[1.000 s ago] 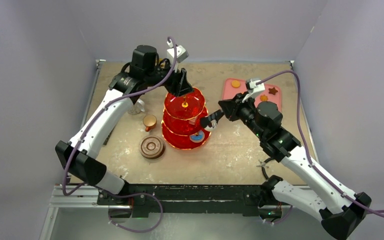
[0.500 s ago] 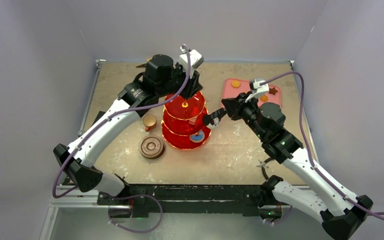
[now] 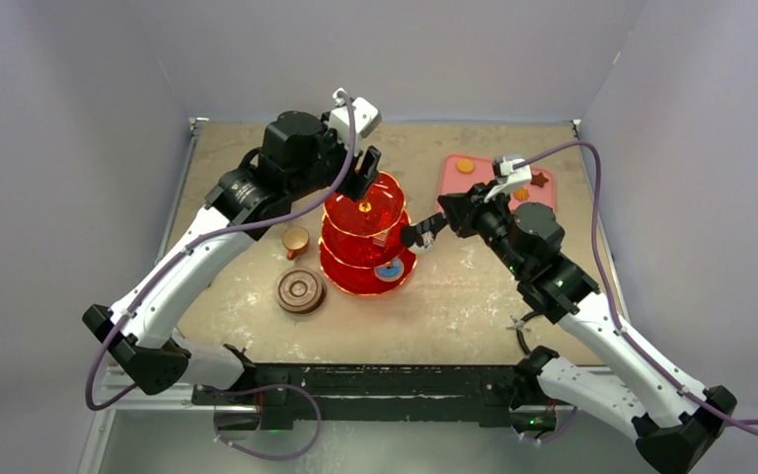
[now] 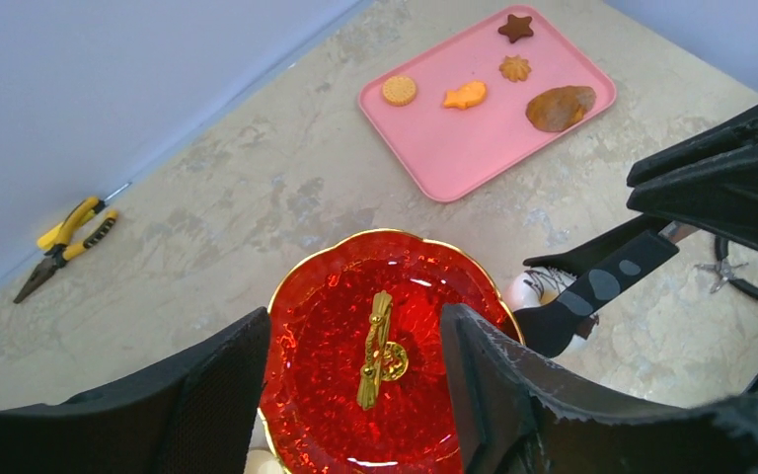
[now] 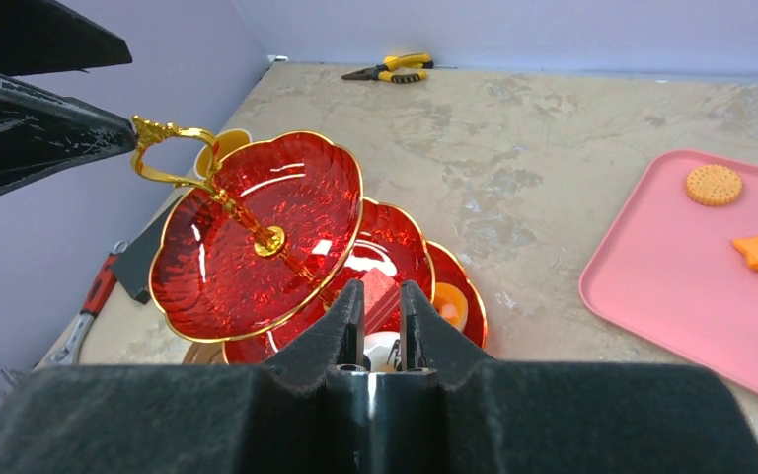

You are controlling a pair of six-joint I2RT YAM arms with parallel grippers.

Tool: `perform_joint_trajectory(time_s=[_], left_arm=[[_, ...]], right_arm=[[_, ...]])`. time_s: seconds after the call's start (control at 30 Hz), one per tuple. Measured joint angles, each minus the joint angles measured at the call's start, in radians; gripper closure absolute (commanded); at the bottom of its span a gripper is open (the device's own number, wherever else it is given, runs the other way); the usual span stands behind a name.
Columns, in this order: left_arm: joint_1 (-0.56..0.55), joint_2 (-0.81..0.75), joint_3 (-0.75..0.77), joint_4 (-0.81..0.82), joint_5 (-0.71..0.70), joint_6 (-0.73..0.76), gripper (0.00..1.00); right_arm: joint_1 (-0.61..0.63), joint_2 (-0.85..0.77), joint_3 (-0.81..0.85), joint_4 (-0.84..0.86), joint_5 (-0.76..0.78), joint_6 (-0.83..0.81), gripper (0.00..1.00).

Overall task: Serve the afternoon tea
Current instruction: Adjust the desert table at the center of the board.

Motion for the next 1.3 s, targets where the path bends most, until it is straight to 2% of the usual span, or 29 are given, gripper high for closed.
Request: perform_joint_trajectory(time_s=[0.37, 0.6, 0.67, 0.97, 1.3], left_arm=[[0.0, 0.004, -0.029, -0.042, -0.002, -0.005, 0.53], [0.016, 0.014, -0.033, -0.055, 0.004, -0.024, 0.83], [0.019, 0.022, -0.033, -0.047, 0.007, -0.039, 0.87], [0.02, 0.077, -0.032, 0.053, -0.002, -0.113, 0.98], [0.004, 0.093, -0.041, 0.137, -0.142, -0.221, 1.0]], right_arm=[[0.0, -0.018, 0.003, 0.0, 0.0, 0.0, 1.0], [0.0, -0.018, 0.003, 0.0, 0.0, 0.0, 1.0], [0.0, -0.018, 0.003, 0.0, 0.0, 0.0, 1.0], [0.0, -0.018, 0.003, 0.0, 0.017, -0.002, 1.0], [0.0, -0.018, 0.003, 0.0, 0.053, -0.008, 1.0]])
